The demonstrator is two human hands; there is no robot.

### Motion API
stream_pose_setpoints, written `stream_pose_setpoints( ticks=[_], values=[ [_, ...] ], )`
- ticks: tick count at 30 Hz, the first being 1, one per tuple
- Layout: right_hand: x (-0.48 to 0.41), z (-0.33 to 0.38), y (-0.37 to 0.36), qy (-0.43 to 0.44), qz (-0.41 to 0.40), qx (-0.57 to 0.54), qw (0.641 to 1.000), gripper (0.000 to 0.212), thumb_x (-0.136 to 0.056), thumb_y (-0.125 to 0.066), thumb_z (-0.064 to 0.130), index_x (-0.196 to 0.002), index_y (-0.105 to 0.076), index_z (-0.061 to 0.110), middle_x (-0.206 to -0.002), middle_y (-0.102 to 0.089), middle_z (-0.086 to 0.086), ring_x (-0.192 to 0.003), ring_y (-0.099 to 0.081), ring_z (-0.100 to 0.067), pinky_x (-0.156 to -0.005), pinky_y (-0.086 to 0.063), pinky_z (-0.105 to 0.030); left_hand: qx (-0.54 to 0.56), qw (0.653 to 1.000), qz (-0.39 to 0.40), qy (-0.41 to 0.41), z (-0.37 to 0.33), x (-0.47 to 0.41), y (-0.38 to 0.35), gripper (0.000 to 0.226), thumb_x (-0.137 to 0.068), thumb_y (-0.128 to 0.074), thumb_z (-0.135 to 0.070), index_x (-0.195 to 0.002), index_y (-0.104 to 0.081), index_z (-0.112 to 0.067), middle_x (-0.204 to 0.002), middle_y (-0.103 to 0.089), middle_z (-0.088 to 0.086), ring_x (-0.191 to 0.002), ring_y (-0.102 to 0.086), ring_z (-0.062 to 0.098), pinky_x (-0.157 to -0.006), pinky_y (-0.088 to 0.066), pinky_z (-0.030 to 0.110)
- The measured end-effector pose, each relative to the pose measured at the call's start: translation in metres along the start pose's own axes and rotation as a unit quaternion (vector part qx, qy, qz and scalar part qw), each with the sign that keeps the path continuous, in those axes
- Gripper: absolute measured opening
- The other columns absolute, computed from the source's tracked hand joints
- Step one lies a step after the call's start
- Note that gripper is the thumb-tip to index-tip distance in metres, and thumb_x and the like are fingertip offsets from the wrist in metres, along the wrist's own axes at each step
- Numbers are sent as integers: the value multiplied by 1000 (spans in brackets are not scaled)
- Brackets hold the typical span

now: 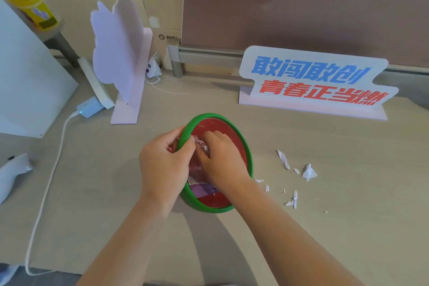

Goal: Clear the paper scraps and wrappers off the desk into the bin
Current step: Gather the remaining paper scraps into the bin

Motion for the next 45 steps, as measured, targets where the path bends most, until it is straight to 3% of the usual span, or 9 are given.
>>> stream_pose_setpoints(
  ticks=[7, 13, 17, 20, 27, 31, 35, 39, 45],
  values=[
    [11, -6, 9, 18, -64, 15, 998, 41, -85, -47, 45, -102, -66, 12, -101, -69, -7, -97, -58, -28, -88, -46, -41, -2, 1000, -8, 0, 0, 6, 4, 46, -84, -65, -15, -68, -65, -58, -71, -71, -19, -71, -67, 9, -65, -55, 22],
    [42, -33, 36, -30, -148, -93, 984, 36, -89, -44, 37, -104, -66, 14, -103, -68, 1, -100, -57, -13, -89, -43, -23, 3, 1000, -7, -7, 4, 16, -5, 23, -81, -67, -21, -81, -71, -44, -74, -73, -11, -75, -69, 15, -70, -57, 37],
    [80, -75, 62, -102, -243, -127, 956, 22, -90, -49, 20, -100, -67, 12, -96, -61, 11, -95, -51, -1, -85, -34, -5, -15, 999, -6, -44, -2, 28, -14, 32, -80, -69, -20, -78, -63, -51, -78, -71, -17, -74, -66, 6, -66, -50, 17],
    [110, -113, 74, -187, -263, -150, 935, 20, -93, -49, 15, -103, -66, 14, -99, -61, 12, -100, -53, -7, -86, -37, -13, -45, 997, -1, -60, 1, 35, -26, 27, -79, -67, -15, -90, -69, -39, -79, -69, -7, -75, -62, 15, -67, -47, 20],
    [176, -203, 90, -327, -296, -164, 882, 22, -93, -47, 15, -108, -63, 17, -110, -57, 4, -107, -55, -18, -85, -39, -27, -103, 990, 22, -90, -6, 39, -58, 30, -77, -69, -11, -105, -73, -21, -73, -57, -8, -75, -54, -1, -62, -38, 6],
    [181, -247, 85, -389, -255, -71, 883, 37, -93, -47, 24, -129, -47, 16, -149, -22, -4, -133, -30, -21, -99, -35, -33, -126, 989, 6, -76, -13, 27, -62, 28, -78, -68, -12, -104, -73, -20, -70, -56, -7, -73, -53, -6, -62, -36, 4],
    [179, -286, 77, -436, -246, -75, 862, 58, -93, -45, 34, -144, -20, 19, -156, 7, -9, -143, -3, -21, -116, -17, -42, -153, 985, -30, -72, -15, 21, -66, 28, -77, -69, -10, -103, -73, -18, -67, -55, -2, -66, -52, -1, -60, -35, 5],
    [157, -296, 55, -403, -221, -40, 887, 62, -93, -38, 41, -145, -10, 22, -157, 7, -8, -143, -1, -21, -117, -14, -42, -150, 985, -50, -69, -10, 21, -65, 25, -78, -66, -14, -101, -73, -20, -68, -57, 2, -63, -50, 8, -58, -36, 10],
    [93, -283, 40, -285, -160, -50, 944, 59, -92, -41, 41, -144, -20, 22, -157, -2, -2, -141, -18, -20, -110, -25, -35, -171, 981, -76, -50, -7, 23, -57, 24, -77, -66, -11, -97, -73, -22, -61, -53, -8, -58, -49, 5, -56, -35, 9]
  ],
)
Point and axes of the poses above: each hand's wrist, its own x-axis away from the middle knuckle, its own y-axis out of the back of the hand, z = x × y, the point moved 8 cm from there along -x, towards the middle knuckle
